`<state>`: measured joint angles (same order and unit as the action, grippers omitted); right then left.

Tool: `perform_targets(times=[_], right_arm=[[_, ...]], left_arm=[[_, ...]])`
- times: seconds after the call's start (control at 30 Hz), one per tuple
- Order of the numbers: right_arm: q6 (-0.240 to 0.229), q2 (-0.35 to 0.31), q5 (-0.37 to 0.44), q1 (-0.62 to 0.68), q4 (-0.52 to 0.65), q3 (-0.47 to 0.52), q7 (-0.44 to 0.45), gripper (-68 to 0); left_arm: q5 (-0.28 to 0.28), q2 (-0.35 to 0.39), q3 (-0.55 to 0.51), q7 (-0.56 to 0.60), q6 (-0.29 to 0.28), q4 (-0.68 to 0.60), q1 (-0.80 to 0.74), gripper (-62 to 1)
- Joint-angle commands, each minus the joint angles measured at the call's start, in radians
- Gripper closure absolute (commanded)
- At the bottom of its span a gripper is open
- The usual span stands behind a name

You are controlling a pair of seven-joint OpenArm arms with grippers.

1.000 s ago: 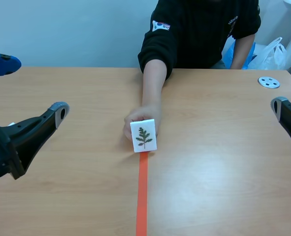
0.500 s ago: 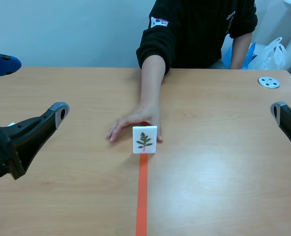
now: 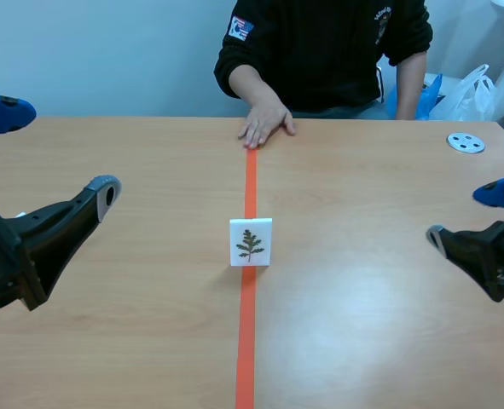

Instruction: Sort the leaf by its shape. The table is split by an orange tape line. A compound leaf with several leaflets goes to the left side, a simple leaf with one blade goes to the right side. Return to the home posture when a red brick is placed on the table.

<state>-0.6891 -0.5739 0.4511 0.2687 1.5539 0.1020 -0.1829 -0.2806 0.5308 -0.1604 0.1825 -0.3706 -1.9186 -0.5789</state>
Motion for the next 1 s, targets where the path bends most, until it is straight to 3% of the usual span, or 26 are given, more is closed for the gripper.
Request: perform_targets(times=[0.0, 0.17, 0.3, 0.77, 0.97], right_arm=[[0.003, -0.004, -0.008, -0.079, -0.033, -0.053, 0.035, -50.4], [0.005, 0.024, -0.071, -0.276, -0.188, -0.275, 0.081, -50.4], [0.016, 0.077, -0.114, -0.384, -0.269, -0.399, 0.105, -50.4], [0.081, 0.293, -0.179, -0.651, -0.565, -0.682, 0.172, -50.4], [0.149, 0.381, -0.198, -0.679, -0.650, -0.754, 0.203, -49.8]], left_arm=[[-0.007, -0.019, 0.001, 0.007, 0.002, -0.014, -0.003, -62.3], [-0.007, -0.043, 0.001, 0.006, 0.009, -0.014, -0.003, -62.3], [-0.004, -0.049, 0.001, 0.003, 0.009, -0.014, -0.003, -62.3], [0.015, -0.048, -0.014, 0.000, 0.009, -0.014, -0.003, -62.3], [0.014, -0.048, -0.059, 0.000, 0.009, -0.014, -0.003, -62.3]])
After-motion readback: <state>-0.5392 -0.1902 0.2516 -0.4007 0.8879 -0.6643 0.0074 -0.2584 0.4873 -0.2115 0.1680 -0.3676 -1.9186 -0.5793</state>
